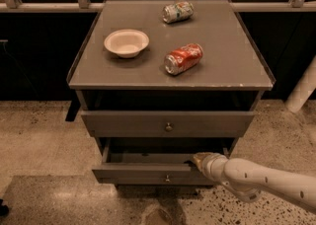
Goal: Open middle drawer
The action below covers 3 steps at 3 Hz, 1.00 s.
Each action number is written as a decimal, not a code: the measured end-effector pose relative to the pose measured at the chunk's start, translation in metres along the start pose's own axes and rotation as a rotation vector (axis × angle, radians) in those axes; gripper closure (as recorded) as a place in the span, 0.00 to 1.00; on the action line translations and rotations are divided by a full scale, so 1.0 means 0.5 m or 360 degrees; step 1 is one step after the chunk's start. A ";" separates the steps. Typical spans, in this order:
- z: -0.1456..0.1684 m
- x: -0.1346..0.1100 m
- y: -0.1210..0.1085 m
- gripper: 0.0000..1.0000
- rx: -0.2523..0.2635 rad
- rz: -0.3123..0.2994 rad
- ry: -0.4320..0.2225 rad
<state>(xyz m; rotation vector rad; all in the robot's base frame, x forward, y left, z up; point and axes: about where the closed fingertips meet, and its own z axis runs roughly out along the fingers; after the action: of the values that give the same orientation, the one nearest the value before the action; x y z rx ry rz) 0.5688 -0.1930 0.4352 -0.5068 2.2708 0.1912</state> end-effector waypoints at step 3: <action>-0.050 0.041 0.020 1.00 -0.0174 -0.0264 0.0066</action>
Offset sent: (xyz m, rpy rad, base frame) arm -0.0456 0.0059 0.0041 -0.0719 0.0298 0.2800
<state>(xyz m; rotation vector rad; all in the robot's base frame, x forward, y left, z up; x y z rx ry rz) 0.5355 -0.1974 0.4370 -0.7593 2.2539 0.2242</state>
